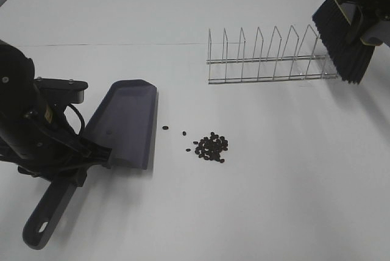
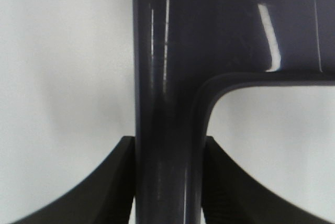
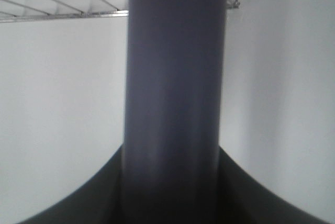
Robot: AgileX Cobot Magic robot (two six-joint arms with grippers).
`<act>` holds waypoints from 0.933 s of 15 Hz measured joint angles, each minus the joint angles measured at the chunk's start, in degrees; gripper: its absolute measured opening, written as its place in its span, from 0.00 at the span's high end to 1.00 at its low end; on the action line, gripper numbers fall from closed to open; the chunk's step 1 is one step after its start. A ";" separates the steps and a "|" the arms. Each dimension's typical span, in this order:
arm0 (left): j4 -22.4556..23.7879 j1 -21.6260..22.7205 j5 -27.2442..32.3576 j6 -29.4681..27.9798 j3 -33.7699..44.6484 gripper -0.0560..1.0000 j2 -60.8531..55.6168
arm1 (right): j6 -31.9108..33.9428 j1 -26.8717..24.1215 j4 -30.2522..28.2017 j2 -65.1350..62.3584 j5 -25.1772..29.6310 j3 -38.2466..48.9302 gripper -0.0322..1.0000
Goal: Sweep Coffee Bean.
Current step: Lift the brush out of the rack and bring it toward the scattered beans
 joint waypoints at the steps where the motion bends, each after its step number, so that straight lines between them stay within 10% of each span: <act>1: 0.11 0.00 0.00 -0.63 0.00 0.65 0.00 | 0.40 0.63 -0.74 -1.49 0.00 2.64 0.68; 8: 2.98 0.00 -3.32 -1.72 1.89 0.65 3.95 | 12.09 11.80 -13.24 -19.54 -9.11 32.77 0.68; 14: 2.86 0.00 -4.64 3.27 1.89 0.65 5.44 | 22.69 19.42 -21.03 -19.60 -14.38 37.18 0.68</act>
